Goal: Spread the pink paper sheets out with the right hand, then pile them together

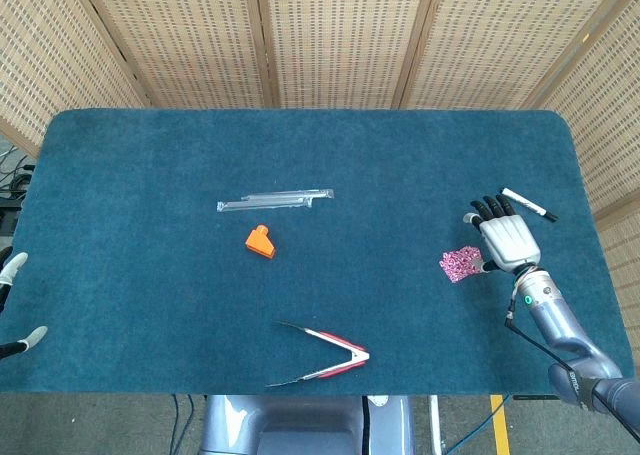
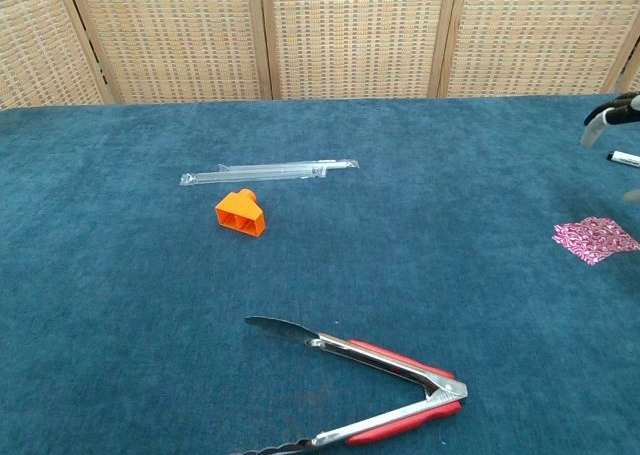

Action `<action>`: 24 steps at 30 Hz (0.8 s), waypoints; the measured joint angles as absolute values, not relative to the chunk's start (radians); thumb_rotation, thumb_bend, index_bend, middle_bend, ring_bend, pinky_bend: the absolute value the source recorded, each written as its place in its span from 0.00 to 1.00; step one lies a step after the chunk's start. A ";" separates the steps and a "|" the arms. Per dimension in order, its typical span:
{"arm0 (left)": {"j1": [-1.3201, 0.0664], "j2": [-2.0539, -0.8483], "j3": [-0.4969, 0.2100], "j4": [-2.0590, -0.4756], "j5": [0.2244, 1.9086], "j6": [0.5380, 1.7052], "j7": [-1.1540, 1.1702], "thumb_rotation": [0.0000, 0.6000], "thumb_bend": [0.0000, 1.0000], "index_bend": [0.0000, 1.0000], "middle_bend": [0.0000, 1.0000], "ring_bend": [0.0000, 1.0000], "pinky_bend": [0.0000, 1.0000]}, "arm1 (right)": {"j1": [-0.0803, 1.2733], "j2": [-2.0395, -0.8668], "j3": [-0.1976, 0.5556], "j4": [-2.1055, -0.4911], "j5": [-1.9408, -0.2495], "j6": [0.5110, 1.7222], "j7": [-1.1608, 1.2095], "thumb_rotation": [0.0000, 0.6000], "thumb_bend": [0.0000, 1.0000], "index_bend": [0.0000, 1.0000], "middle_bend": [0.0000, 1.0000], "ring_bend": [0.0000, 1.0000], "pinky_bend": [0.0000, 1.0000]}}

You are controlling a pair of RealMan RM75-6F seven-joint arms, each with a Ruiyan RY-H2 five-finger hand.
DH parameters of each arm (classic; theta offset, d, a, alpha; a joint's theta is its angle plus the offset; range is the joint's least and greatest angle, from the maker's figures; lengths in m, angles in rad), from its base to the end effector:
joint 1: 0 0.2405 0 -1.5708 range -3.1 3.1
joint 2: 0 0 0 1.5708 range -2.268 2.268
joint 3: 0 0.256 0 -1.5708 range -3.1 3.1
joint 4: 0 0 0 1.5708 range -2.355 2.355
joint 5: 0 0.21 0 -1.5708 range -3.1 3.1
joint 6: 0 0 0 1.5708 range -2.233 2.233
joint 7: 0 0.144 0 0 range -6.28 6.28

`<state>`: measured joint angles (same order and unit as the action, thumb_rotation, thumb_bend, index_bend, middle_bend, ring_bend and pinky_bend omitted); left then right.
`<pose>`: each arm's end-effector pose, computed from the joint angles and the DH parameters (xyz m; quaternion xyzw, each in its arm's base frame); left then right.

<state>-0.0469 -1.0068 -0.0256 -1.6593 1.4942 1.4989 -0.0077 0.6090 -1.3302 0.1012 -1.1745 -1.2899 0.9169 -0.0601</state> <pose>-0.3177 0.1639 0.1896 -0.5962 -0.3850 -0.3580 0.6068 -0.2899 -0.3677 0.0932 0.7252 -0.3385 0.2734 0.5336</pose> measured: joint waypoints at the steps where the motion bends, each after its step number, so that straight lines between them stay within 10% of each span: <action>1: -0.047 -1.010 -0.026 -1.657 1.495 1.500 -0.007 1.00 0.01 0.00 0.00 0.00 0.00 | 0.594 -1.321 0.110 -1.205 -1.276 0.948 -0.074 1.00 0.26 0.24 0.13 0.00 0.00; 24: -0.036 -1.080 -0.008 -1.595 1.531 1.522 -0.012 1.00 0.02 0.00 0.00 0.00 0.00 | 0.301 -1.259 0.084 -1.448 -1.308 1.404 -0.207 1.00 0.31 0.24 0.13 0.00 0.00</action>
